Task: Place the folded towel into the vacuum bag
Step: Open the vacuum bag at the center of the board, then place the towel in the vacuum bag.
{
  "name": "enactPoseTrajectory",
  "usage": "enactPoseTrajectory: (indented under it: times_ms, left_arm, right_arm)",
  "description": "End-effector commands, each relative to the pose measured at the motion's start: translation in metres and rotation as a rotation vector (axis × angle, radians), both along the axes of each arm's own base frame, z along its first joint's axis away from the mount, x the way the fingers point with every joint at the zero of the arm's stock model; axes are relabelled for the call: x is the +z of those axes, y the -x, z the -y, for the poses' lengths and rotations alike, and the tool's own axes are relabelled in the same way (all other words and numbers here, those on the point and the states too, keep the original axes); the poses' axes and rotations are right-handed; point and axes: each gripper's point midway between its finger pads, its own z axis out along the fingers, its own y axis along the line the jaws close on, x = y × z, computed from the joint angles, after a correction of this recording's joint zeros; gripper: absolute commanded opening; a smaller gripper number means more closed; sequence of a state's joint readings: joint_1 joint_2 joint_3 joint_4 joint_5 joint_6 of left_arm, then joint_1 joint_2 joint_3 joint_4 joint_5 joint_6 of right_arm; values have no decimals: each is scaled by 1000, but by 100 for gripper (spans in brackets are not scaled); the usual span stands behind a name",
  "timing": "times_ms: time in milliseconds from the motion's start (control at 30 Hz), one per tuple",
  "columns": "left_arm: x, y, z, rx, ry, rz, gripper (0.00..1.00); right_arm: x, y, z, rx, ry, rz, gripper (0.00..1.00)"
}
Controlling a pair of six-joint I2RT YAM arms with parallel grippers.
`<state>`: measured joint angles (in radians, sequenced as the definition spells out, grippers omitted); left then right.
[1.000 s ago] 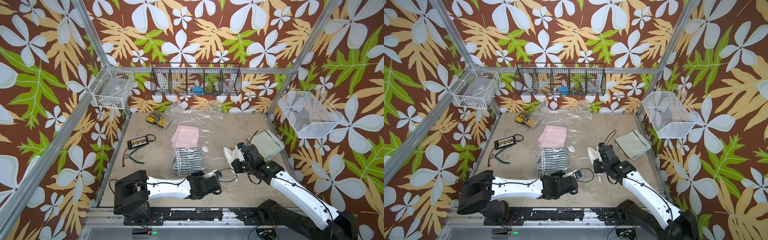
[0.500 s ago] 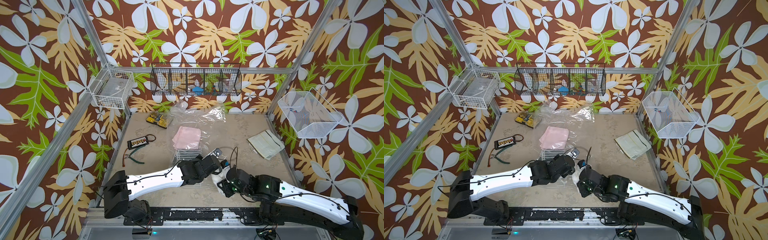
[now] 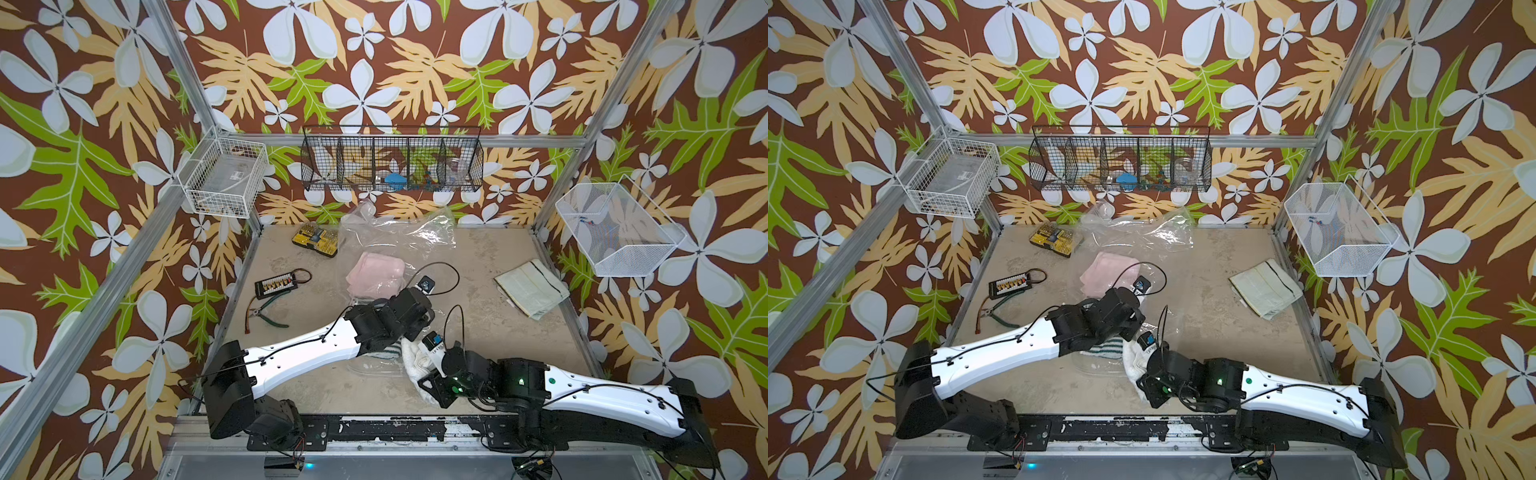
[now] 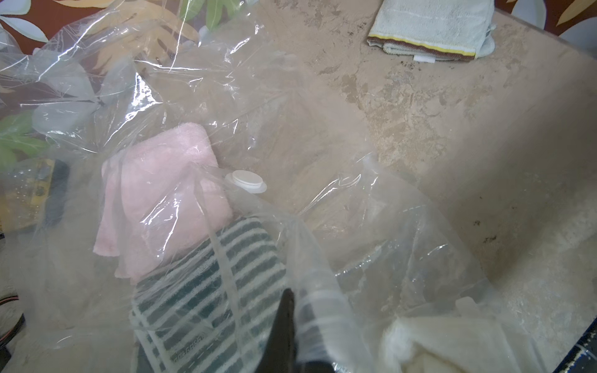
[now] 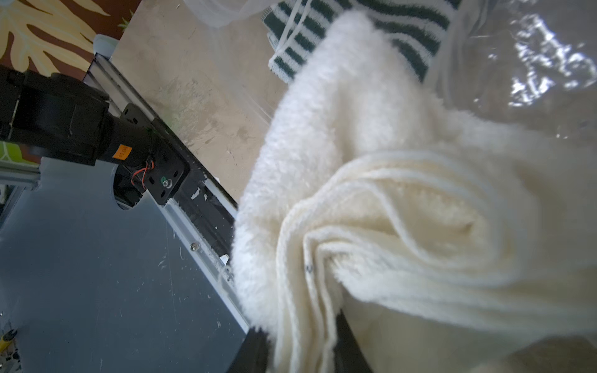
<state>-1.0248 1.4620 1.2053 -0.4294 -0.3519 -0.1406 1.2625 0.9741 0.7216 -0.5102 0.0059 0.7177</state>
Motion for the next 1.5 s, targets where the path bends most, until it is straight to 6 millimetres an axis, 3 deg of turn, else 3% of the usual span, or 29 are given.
enactPoseTrajectory:
  times_ms: [0,133,300,433,500,600,700,800,967,1033,1267,1467]
  left_arm:
    - [20,-10,15,-12,112,6,0]
    - [30,-17,23,-23,136,8,0]
    - [32,-12,27,-52,149,-4,0]
    - [22,-7,29,-80,136,-35,0]
    - [15,-4,31,-90,138,-56,0]
    - [9,-7,31,-85,130,-54,0]
    - [8,-12,33,-82,137,-57,0]
    - [11,-11,35,-90,152,-58,0]
    - [6,-11,31,-88,125,-61,0]
    - [7,-9,28,-87,131,-64,0]
    - [6,0,21,-105,142,-71,0]
    - [12,7,34,-161,192,-102,0]
  right_arm:
    - [3,2,-2,17,-13,11,7]
    - [9,-5,-4,-1,-14,52,7]
    - [-2,-52,13,-136,107,146,4]
    - [-4,-88,35,-242,201,211,3]
    - [2,-81,21,-168,175,198,3]
    - [9,-49,-11,-33,109,221,3]
    - [-5,-32,-19,25,136,205,3]
    - [-14,-37,-15,20,176,223,2]
    - [-3,-43,-24,30,141,243,2]
    - [-6,-54,-14,-4,164,246,1]
    - [-30,-105,51,-223,241,219,1]
    - [-53,-124,91,-375,406,210,2]
